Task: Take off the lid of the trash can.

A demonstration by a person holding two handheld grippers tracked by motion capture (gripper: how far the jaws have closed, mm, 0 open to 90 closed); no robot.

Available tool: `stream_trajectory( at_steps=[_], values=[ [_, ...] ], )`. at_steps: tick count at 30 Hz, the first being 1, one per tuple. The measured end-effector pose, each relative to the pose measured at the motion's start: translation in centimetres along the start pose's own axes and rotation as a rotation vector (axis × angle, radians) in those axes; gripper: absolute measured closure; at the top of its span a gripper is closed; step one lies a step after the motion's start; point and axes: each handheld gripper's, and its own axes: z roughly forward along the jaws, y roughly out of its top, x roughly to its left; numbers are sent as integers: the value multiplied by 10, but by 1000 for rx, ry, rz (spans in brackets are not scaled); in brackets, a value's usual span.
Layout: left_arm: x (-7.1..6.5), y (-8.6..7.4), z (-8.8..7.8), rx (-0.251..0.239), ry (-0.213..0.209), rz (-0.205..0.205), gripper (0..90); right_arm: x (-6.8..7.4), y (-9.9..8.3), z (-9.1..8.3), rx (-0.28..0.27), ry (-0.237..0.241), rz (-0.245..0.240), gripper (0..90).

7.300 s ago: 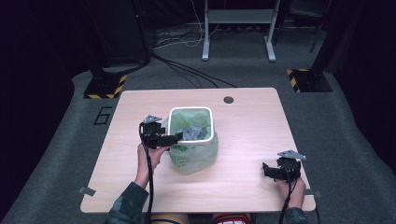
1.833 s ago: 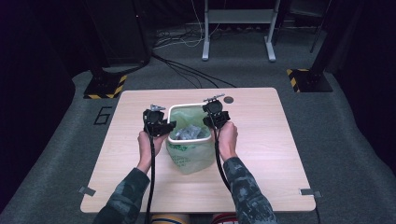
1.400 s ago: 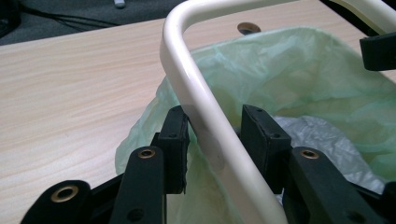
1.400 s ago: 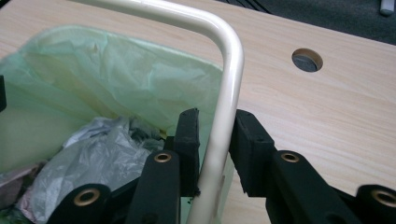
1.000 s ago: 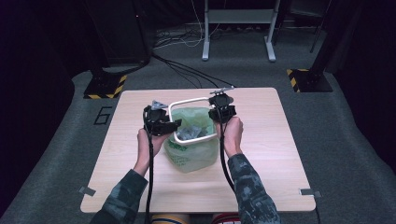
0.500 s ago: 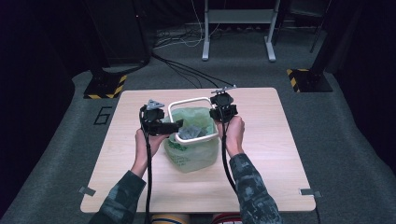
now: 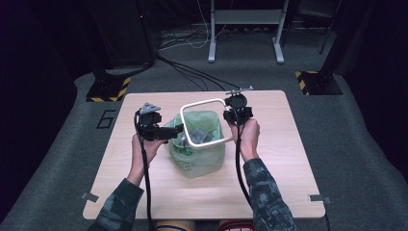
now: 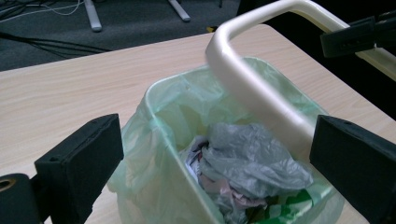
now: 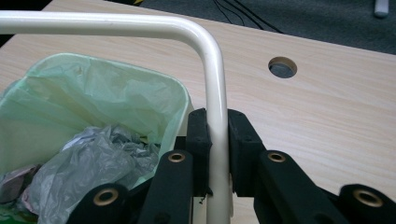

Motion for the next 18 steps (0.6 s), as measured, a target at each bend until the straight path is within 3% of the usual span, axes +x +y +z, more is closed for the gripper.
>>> stream_trajectory(
  at_steps=[5, 7, 15, 18],
  values=[
    [5, -12, -8, -3, 5, 6, 29, -6, -2, -3, -6, -2, 1, 805],
    [8, -19, -11, 13, 37, 24, 34, -10, -3, -6, -9, -4, 6, 806],
    [27, -52, -15, 54, 75, -16, 27, -24, -7, -13, -15, -17, 14, 806],
    [35, -72, -15, 97, 87, -25, 28, -30, -9, -17, -20, -19, 19, 806]
  ],
)
